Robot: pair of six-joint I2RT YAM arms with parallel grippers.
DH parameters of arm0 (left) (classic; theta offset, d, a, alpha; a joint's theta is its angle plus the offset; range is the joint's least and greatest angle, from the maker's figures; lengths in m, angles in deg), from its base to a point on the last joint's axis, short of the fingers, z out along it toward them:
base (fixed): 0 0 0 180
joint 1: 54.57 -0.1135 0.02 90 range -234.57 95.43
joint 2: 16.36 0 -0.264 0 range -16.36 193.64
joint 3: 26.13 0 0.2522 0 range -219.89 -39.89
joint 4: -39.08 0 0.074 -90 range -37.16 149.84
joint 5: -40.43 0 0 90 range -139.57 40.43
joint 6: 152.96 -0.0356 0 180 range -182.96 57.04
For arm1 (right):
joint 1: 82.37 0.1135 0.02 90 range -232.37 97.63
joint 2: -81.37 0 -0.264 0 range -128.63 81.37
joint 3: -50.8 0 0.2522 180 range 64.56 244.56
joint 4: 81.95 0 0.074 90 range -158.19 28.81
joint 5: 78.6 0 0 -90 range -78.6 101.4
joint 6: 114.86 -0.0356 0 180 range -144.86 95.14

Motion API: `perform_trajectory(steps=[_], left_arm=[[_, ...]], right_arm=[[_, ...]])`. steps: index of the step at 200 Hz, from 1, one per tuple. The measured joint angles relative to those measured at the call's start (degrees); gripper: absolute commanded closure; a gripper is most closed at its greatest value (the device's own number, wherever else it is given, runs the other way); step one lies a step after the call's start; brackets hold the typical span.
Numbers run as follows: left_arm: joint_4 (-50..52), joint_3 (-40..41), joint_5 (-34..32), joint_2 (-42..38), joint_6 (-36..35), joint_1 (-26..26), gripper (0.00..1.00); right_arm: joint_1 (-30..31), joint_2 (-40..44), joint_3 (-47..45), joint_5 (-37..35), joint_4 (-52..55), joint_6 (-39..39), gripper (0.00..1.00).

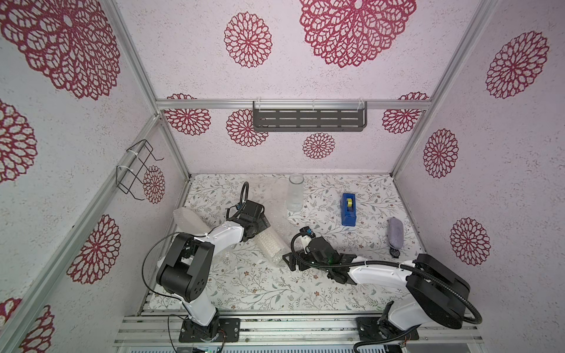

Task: Wrap vases in bubble wrap
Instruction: Wrap the vase in bubble wrap.

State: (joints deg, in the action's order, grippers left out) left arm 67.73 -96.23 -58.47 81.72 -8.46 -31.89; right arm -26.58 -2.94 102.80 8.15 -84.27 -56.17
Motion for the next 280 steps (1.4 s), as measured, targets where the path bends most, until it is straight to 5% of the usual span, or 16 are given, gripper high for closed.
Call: perform_trajectory(steps=[73,182,280], left_arm=[[0.7,-0.4,0.3,0.2,-0.1,0.0,0.10],[1.9,-1.0,6.6,0.2,-1.9,-0.9,0.02],[7.8,-2.9,8.0,-5.7,-5.8,-1.0,0.02]], right_arm=[[6.2,-8.6,14.1,-5.7,2.2,10.1,0.08],[5.4,-17.4,17.6,-7.0,3.3,12.6,0.09],[-2.1,-17.6,9.5,7.2,-9.5,2.7,0.18]])
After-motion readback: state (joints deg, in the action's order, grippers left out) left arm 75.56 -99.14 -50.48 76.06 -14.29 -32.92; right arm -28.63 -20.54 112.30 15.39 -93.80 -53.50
